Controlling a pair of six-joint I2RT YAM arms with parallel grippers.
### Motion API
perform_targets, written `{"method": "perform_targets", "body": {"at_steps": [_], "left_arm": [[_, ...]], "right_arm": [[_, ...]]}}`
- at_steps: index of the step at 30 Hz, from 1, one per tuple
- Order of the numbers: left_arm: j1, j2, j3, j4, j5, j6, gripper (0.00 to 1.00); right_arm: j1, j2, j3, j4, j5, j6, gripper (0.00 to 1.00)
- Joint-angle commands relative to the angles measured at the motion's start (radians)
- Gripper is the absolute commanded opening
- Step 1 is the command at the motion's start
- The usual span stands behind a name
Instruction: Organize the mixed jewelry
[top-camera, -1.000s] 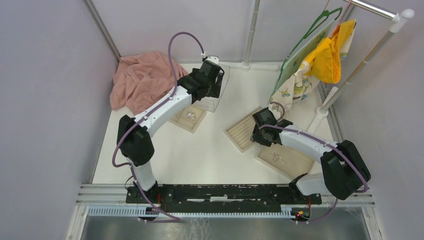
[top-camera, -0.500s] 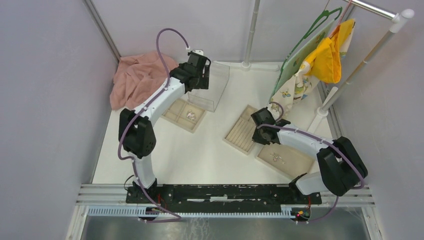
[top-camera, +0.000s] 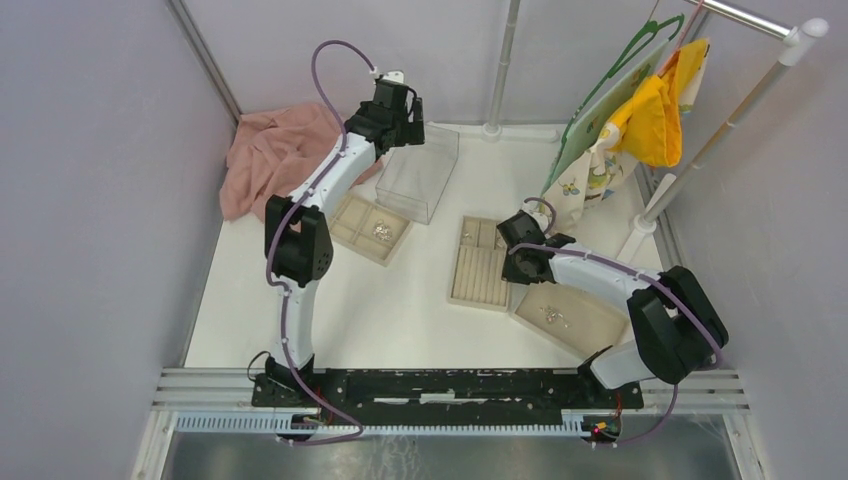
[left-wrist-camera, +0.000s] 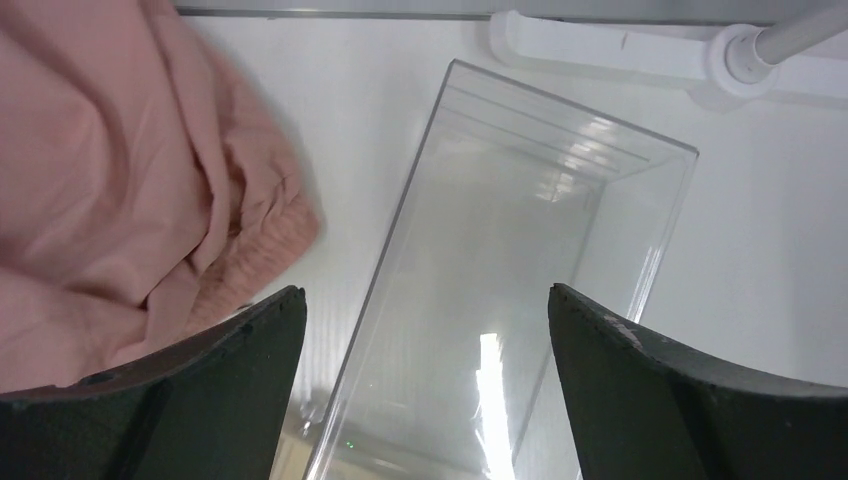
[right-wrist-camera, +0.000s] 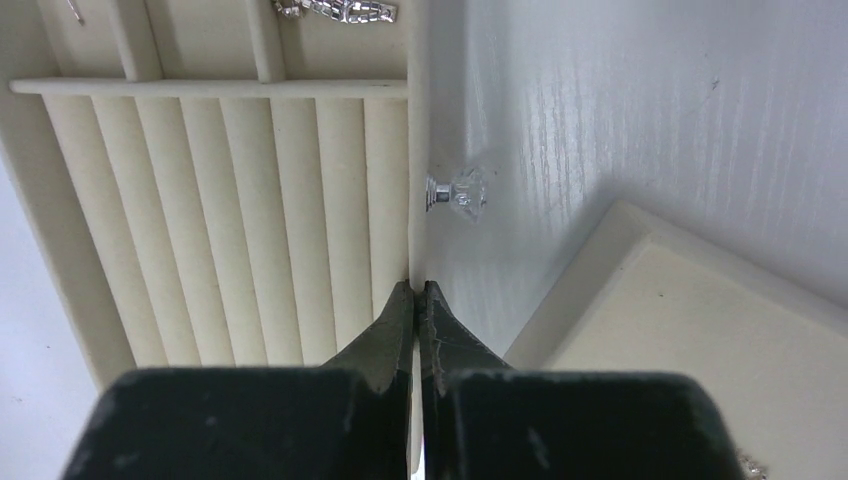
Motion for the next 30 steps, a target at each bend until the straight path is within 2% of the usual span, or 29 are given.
{"method": "perform_targets", "body": {"at_steps": [1, 7, 12, 15, 19, 30], "left_arm": [[0.013, 0.093, 0.108, 0.126, 0.064, -0.044, 0.96], [0.036, 0.178, 0.152, 0.281, 0.095, -0.127, 0.96], [0.083, 0.282, 0.239, 0.322, 0.083, -0.218, 0.94], [0.126, 0.335, 0.256, 0.379, 0.184, -0.315, 0.91], [0.120, 0.432, 0.377, 0.366, 0.278, -0.337, 0.88], [0.084, 0.398, 0.233, 0.389, 0.544, -0.278, 0.86]], "right_arm": [[0.004, -0.003, 0.039, -0.001, -0.011, -0.065, 0.00], [0.004, -0.013, 0.029, -0.014, -0.010, -0.106, 0.00], [0.004, -0.011, 0.016, -0.018, -0.018, -0.120, 0.00], [0.005, -0.010, 0.008, -0.022, -0.025, -0.126, 0.00], [0.004, -0.016, 0.001, -0.027, -0.013, -0.127, 0.00], [0.005, -0.057, -0.010, -0.070, 0.066, -0.047, 0.00]]}}
